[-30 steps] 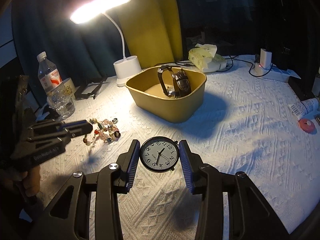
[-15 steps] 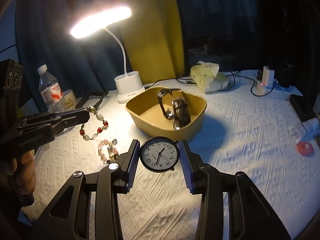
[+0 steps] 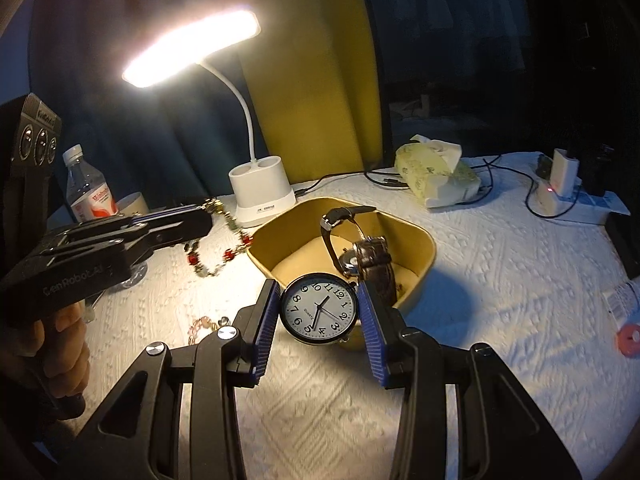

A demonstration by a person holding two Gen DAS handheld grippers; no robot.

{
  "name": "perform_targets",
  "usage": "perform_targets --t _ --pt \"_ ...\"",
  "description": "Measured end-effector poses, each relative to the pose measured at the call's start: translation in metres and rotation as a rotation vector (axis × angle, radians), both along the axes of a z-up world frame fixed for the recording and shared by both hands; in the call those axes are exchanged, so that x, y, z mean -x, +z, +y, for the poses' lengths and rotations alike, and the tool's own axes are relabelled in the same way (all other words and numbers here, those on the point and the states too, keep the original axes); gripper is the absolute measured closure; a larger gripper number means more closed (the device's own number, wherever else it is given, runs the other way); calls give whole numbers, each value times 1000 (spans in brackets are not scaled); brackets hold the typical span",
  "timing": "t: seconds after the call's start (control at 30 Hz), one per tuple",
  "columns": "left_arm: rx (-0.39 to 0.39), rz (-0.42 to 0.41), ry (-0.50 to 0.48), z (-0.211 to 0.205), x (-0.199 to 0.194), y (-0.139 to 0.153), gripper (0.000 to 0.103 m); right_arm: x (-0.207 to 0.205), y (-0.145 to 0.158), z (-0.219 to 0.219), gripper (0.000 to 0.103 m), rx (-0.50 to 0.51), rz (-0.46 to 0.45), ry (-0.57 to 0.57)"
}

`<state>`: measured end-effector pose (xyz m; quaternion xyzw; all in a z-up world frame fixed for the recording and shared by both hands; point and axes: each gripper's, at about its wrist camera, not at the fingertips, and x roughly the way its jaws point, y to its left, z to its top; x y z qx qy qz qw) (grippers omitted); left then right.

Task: Organize jewelry
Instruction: 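Carry the pocket watch and beaded bracelet over the tan box, then open both tools to drop the pocket watch and bracelet into the box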

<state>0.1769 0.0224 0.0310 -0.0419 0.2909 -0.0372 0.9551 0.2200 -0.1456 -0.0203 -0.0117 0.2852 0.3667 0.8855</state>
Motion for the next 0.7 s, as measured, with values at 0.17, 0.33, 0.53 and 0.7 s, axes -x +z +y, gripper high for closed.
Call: perform_targets --t 0.17,0.33,0.53,0.7 --pt "-12 1 -7 2 -22 -3 92 -16 1 12 63 -11 -2 14" --pt "12 25 0 9 -45 -14 92 -32 1 23 63 -19 -3 26" --pt "57 54 -1 18 -60 -26 92 -45 -3 34 63 -17 5 48" --pt "41 56 -1 20 -60 -29 91 -49 -9 42 63 8 6 55"
